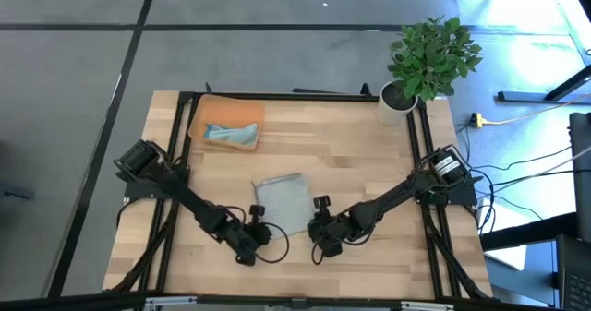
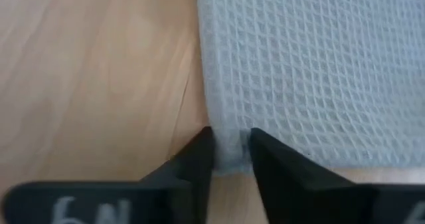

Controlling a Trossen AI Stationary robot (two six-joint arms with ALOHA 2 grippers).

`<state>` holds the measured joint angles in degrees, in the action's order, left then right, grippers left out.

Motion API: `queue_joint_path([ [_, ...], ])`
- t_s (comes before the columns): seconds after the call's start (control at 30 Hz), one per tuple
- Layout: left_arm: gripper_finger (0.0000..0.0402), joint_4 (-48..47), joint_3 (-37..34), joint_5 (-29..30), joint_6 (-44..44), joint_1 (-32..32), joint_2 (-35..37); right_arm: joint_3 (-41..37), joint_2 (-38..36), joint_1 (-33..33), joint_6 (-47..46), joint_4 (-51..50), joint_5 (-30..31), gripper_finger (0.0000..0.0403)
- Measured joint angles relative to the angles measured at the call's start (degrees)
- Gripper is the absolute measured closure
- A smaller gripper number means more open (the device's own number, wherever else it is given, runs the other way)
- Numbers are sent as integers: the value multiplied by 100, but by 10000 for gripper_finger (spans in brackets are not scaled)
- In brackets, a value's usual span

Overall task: Roll microfiber towels into tight, uniform cylinder then place into a basket
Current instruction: Roll the gray microfiber cloth

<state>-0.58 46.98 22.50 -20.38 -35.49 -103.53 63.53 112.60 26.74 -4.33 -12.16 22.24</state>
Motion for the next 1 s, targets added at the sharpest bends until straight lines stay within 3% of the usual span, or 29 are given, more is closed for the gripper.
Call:
queue_joint_path([
  [0.2, 401, -81, -22, -174, -41, -16, 201, 10, 0, -39, -145, 13, -210, 390],
  [0.43, 401, -37, -15, -835, -435, -15, 282, 334, 2, -33, -68, -186, -1111, 395],
  [0.67, 401, -122, 72, -904, -622, -57, 313, 910, 2, -35, -288, -983, -1300, 396],
  [0.9, 402, -1245, 801, -1225, -967, -126, 326, 1080, 4, -35, -418, -1183, -1938, 396],
  [1.0, 401, -1616, 1067, -1289, -1086, -124, 326, 1078, 4, -33, -440, -1122, -1931, 394],
])
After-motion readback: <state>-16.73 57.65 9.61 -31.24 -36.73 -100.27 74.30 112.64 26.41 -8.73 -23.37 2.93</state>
